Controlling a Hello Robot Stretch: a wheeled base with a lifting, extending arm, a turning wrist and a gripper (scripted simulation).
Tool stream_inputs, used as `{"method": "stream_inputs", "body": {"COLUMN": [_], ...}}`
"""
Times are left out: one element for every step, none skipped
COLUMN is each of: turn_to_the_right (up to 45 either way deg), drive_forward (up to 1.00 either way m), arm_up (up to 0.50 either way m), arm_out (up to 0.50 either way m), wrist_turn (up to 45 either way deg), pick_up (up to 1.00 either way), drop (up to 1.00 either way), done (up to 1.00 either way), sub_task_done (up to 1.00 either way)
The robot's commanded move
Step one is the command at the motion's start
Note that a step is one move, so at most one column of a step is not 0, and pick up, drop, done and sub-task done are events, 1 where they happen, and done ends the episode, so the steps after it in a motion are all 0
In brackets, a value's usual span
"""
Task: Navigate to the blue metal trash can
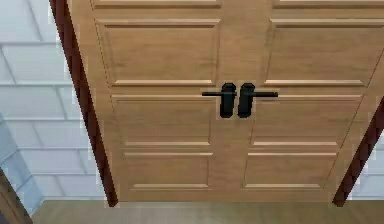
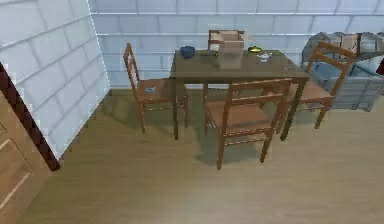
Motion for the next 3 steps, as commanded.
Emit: {"method": "stream_inputs", "body": {"turn_to_the_right": [-24.0, 0.0, -18.0], "drive_forward": [0.00, 0.30, 0.00], "arm_up": [0.00, 0.00, 0.00], "arm_out": [0.00, 0.00, 0.00], "wrist_turn": [0.0, 0.0, 0.0], "pick_up": [0.00, 0.00, 0.00], "drop": [0.00, 0.00, 0.00], "done": [0.00, 0.00, 0.00], "sub_task_done": [0.00, 0.00, 0.00]}}
